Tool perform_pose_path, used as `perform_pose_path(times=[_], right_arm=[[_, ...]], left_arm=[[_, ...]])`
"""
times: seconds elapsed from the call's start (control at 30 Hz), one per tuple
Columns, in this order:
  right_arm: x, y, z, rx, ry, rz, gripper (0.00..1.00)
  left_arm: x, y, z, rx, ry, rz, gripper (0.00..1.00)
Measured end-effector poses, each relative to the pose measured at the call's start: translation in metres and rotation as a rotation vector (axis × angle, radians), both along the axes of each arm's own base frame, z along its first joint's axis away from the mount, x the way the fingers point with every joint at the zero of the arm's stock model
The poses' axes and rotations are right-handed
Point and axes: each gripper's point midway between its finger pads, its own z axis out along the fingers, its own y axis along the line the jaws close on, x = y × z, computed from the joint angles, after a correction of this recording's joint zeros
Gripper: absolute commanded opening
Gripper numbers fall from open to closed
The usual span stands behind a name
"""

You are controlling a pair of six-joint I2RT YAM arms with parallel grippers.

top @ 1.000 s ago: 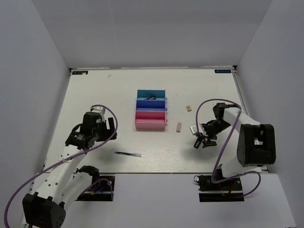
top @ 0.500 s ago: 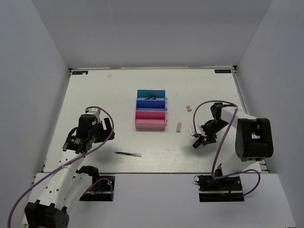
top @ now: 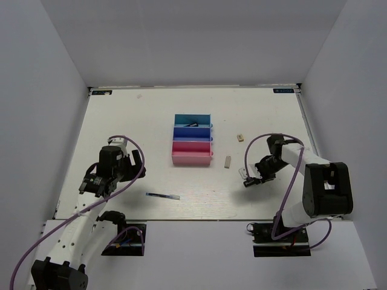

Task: Sort the stationery into containers
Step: Pick up the pen from the center of the board, then place the pen in the storage box.

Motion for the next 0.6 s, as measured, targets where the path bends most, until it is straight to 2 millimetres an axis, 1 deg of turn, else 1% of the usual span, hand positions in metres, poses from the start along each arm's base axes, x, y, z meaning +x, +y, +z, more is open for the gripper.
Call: perform_pose_path(times=[0.1,0.17,0.2,0.27,0.33,0.4,0.47,0.53,0.57,0.6], right_arm=[[0.000,0.006,0.004,-0.003,0.001,0.014,0.00],[0.011,0.012,0.015,-0.002,-0.012,-0.004,0.00],[0.023,0.017,0.027,0.002,-0.035,-0.028,0.00],[0.058,0.032,0.057,0.021,-0.128,-0.082,0.00],[0.089,0.047,0.086,0.042,-0.227,-0.133,0.00],[0.109,0.062,0.112,0.054,-0.290,-0.179,0.00],[0.125,0.082,0.136,0.075,-0.329,-0.214,0.00],[0.143,0.107,0.156,0.101,-0.357,-0.253,0.00],[0.155,0.119,0.165,0.116,-0.381,-0.277,0.00],[0.163,0.129,0.169,0.127,-0.394,-0.292,0.00]], left_arm=[[0.000,0.000,0.001,-0.001,-0.006,-0.001,0.92],[0.000,0.000,0.001,-0.002,-0.007,-0.001,0.92],[0.000,0.000,0.001,-0.003,-0.007,-0.001,0.92],[0.000,0.000,0.001,-0.003,-0.007,-0.001,0.92],[0.000,0.000,0.001,-0.003,-0.007,-0.001,0.92],[0.000,0.000,0.001,-0.003,-0.007,-0.001,0.92],[0.000,0.000,0.001,-0.003,-0.007,-0.001,0.92],[0.000,0.000,0.001,-0.002,-0.007,-0.001,0.92],[0.000,0.000,0.001,-0.002,-0.007,-0.001,0.92],[0.000,0.000,0.001,-0.002,-0.007,-0.001,0.92]])
